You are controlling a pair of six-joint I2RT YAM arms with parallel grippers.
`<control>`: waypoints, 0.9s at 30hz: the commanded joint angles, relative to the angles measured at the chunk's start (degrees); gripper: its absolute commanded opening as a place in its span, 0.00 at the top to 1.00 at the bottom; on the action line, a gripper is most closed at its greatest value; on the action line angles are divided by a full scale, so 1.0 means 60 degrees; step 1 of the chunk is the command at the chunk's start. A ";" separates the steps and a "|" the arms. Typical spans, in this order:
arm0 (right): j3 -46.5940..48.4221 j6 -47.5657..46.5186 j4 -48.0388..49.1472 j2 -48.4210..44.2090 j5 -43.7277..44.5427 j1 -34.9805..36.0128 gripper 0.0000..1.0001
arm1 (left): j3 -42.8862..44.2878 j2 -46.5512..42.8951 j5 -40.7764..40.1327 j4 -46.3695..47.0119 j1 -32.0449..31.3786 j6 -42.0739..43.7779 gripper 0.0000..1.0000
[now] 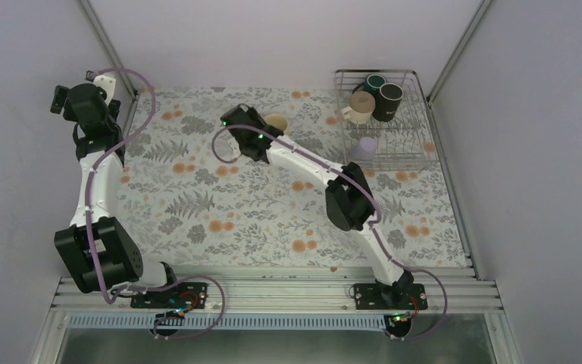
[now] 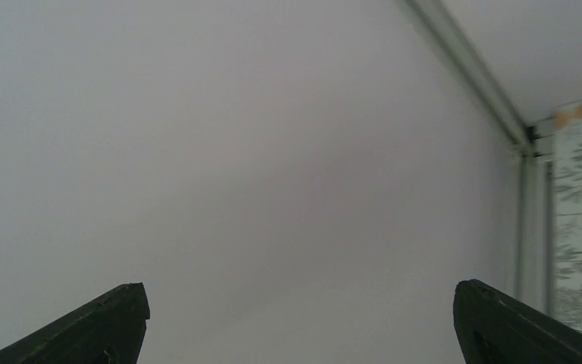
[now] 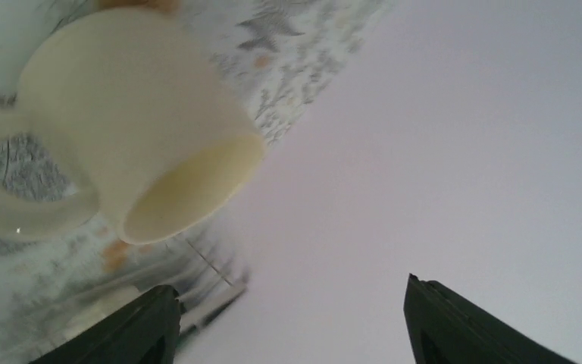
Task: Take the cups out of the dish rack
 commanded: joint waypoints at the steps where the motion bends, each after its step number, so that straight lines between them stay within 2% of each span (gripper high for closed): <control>1: 0.2989 0.5138 -0.4934 -0.0822 -0.2225 -0.0624 0.17 | 0.1050 -0.0001 0.1353 -0.1577 0.0029 -0.0903 0.00; 2: 0.3325 0.5800 -0.5226 -0.1016 -0.2612 -0.0997 0.14 | 0.1276 0.0063 0.1630 -0.1935 0.0015 -0.1102 0.00; 4: 0.2954 0.7009 -0.5155 -0.1853 -0.3379 -0.1871 0.12 | 0.1681 0.0177 0.2165 -0.2543 -0.0071 -0.1414 0.00; 5: 0.2359 0.7581 -0.4814 -0.2412 -0.3750 -0.2416 0.11 | 0.1820 0.0249 0.2287 -0.2717 -0.0200 -0.1526 0.00; 6: 0.1664 0.8136 -0.4341 -0.3082 -0.4123 -0.2971 0.03 | 0.1911 0.0284 0.2371 -0.2827 -0.0349 -0.1601 0.00; 7: 0.0876 0.8609 -0.3910 -0.3750 -0.4561 -0.3610 0.00 | 0.1964 0.0342 0.2486 -0.2923 -0.0507 -0.1645 0.00; 9: -0.0452 0.9548 -0.3391 -0.4804 -0.5562 -0.5050 0.00 | 0.1956 0.0480 0.2366 -0.2919 -0.0946 -0.1685 0.00; 12: -0.0916 1.0748 -0.3382 -0.5170 -0.6927 -0.6624 0.00 | 0.1876 0.0783 0.1847 -0.2717 -0.1632 -0.1657 0.00; 14: -0.0547 1.1401 -0.4032 -0.4927 -0.7923 -0.7336 0.00 | 0.1947 0.0989 0.1691 -0.2735 -0.1991 -0.1757 0.00; 17: 0.0231 1.1382 -0.5932 -0.4368 -0.9843 -0.7932 0.00 | 0.2208 0.1327 0.1776 -0.2999 -0.2372 -0.2077 0.00; 20: 0.0037 1.1140 -0.6839 -0.4058 -1.0560 -0.8074 0.00 | 0.2316 0.1543 0.1881 -0.3174 -0.2688 -0.2204 0.00; 27: -0.2478 1.0448 -0.6292 -0.4492 -1.1185 -0.8182 0.00 | 0.2175 0.1765 0.1913 -0.3247 -0.3204 -0.2167 0.00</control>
